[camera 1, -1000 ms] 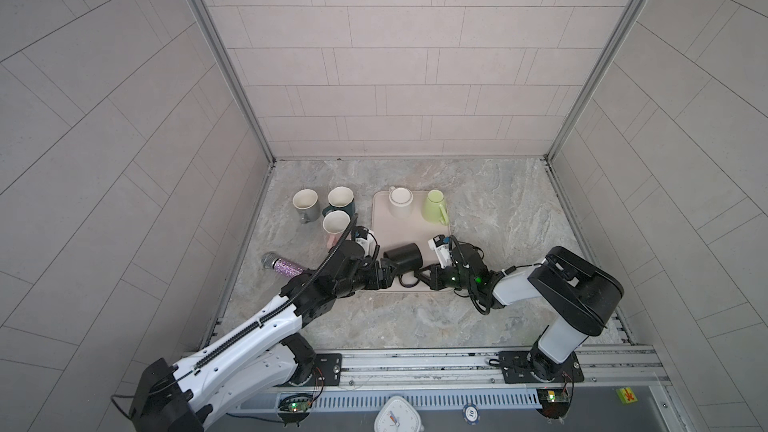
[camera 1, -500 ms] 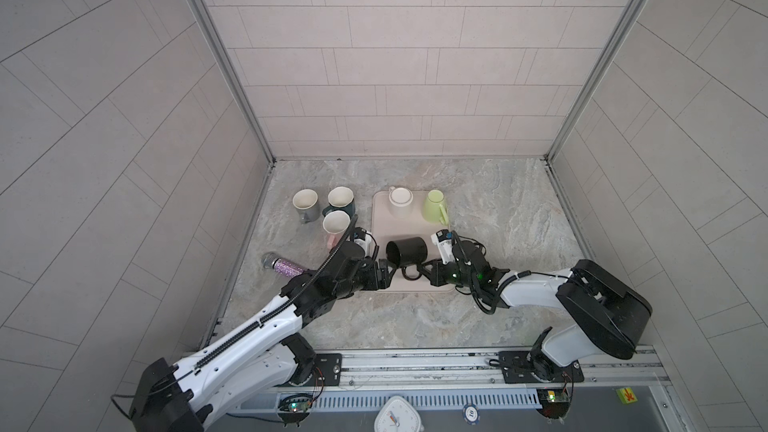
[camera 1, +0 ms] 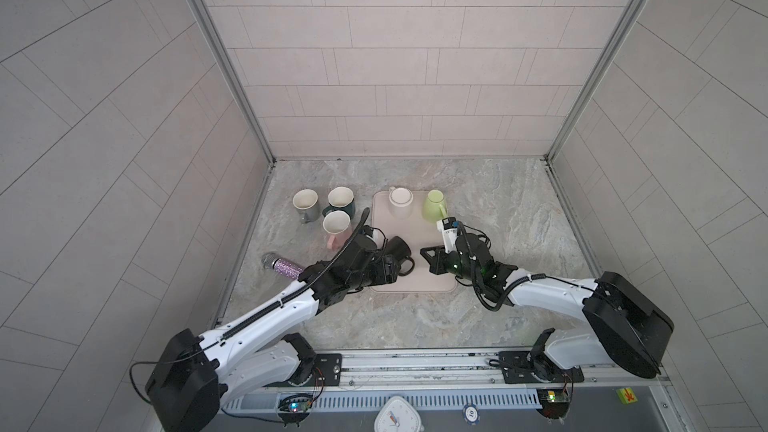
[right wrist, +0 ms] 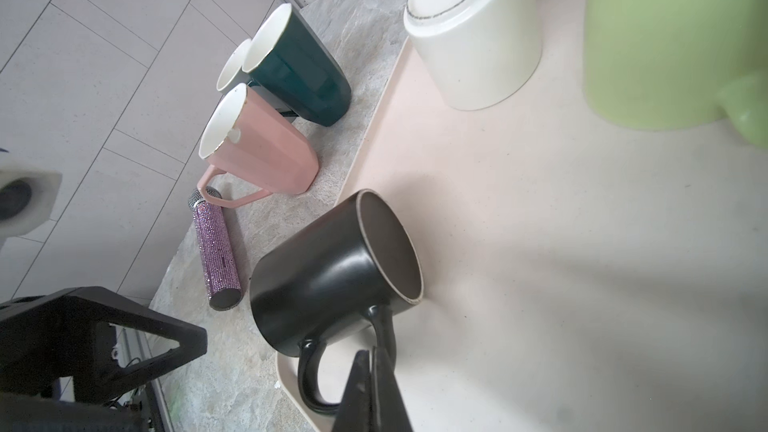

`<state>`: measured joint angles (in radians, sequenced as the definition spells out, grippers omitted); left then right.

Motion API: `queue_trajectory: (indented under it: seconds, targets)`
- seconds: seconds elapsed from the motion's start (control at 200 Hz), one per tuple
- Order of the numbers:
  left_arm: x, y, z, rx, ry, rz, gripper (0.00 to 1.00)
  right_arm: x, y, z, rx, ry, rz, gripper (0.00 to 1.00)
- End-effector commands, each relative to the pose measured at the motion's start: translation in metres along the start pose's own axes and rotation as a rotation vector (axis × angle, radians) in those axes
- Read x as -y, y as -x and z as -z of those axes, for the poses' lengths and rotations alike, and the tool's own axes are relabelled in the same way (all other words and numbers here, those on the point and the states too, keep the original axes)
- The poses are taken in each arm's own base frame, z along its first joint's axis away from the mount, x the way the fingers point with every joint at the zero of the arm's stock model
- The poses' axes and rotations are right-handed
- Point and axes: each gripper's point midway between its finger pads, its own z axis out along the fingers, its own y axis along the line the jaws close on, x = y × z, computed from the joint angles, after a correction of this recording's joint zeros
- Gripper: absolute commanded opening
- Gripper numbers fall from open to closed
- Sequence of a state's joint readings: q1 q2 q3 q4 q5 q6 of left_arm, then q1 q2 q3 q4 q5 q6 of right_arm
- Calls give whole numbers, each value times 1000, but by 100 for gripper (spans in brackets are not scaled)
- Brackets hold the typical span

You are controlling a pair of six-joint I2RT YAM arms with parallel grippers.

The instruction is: Turn the mug right side up

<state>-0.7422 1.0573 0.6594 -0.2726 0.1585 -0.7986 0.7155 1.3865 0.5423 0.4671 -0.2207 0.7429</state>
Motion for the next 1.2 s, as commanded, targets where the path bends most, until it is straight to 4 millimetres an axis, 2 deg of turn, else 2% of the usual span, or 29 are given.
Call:
queue_trajectory:
  seconds: [0.0, 0.055, 0.105, 0.145, 0.19, 0.34, 0.485, 0.57, 0.706, 0.901, 1.196]
  targets:
    - [14, 19, 10, 65, -24, 14, 73, 1, 3, 1, 15, -15, -3, 0]
    - [12, 22, 15, 87, -14, 14, 73, 4, 2, 2, 3, -28, -18, 0]
    - [10, 26, 20, 115, -4, 15, 73, 5, -2, 3, -31, -34, -27, 11]
    - [8, 29, 23, 141, -1, 15, 73, 5, -6, 4, -62, -33, -41, 25]
    - [7, 33, 26, 173, -5, 17, 73, 3, -11, 7, -92, -30, -34, 33]
    - [8, 36, 27, 200, -22, 9, 75, 9, -28, 13, -135, -14, -2, 48]
    - [16, 28, 23, 149, -60, -23, 76, -4, -35, 11, -148, 111, 85, 51]
    - [18, 22, 23, 120, -77, -45, 77, -3, -44, 5, -196, 121, 117, 52]
    - [12, 16, 24, 113, -66, -70, 80, 5, -54, -5, -229, 107, 137, 55]
    - [10, 21, 30, 126, -37, -125, 82, 19, -56, -12, -222, 50, 176, 68]
    - [13, 21, 29, 119, -52, -120, 83, 1, -57, -22, -215, 170, 175, 72]
